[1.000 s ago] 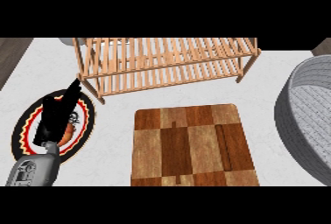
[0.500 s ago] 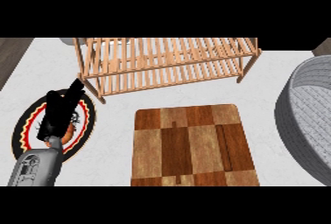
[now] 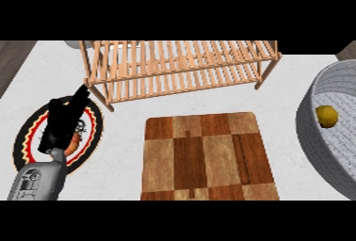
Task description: Pick the lemon from the cutting board and place it in the basket
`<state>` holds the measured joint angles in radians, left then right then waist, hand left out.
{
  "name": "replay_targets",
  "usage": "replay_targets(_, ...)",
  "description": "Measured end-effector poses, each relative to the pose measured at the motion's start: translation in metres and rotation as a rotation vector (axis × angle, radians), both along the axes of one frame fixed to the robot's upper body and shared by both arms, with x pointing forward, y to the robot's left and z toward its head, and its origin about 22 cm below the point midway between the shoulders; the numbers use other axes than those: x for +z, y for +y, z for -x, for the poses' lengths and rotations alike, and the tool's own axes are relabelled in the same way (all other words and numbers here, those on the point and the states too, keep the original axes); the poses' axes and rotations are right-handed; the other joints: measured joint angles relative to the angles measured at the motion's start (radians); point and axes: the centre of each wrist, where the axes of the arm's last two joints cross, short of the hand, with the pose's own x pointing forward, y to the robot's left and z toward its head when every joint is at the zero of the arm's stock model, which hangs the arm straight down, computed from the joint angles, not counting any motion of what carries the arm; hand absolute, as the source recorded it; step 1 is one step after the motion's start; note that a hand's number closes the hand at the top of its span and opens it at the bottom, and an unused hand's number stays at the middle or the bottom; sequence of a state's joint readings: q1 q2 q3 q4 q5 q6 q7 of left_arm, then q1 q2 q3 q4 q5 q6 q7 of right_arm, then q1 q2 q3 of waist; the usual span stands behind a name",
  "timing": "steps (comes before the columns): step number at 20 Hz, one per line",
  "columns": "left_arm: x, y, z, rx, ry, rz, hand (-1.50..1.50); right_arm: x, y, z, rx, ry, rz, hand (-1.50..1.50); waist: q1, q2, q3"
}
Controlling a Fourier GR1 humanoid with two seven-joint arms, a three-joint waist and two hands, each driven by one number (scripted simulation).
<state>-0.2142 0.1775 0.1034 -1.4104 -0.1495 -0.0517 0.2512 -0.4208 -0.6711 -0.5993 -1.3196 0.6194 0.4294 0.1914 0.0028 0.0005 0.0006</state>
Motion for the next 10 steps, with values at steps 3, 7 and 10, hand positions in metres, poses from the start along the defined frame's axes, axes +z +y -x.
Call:
replay_targets(3,0.001,-0.002,-0.002,0.002,-0.008,-0.001,0.0,-0.006,-0.004,0.001,-0.012,-0.091,-0.039,-1.5,-0.001,0.0,0.0)
replay_targets(7,-0.002,0.004,-0.001,0.0,-0.006,0.004,0.0,-0.004,-0.01,0.008,-0.073,-0.232,-0.079,-1.5,-0.003,0.0,0.0)
replay_targets(10,-0.003,0.008,0.0,0.001,-0.009,0.002,0.0,0.002,-0.025,0.021,-0.145,-0.313,-0.103,-1.5,-0.005,-0.001,-0.001)
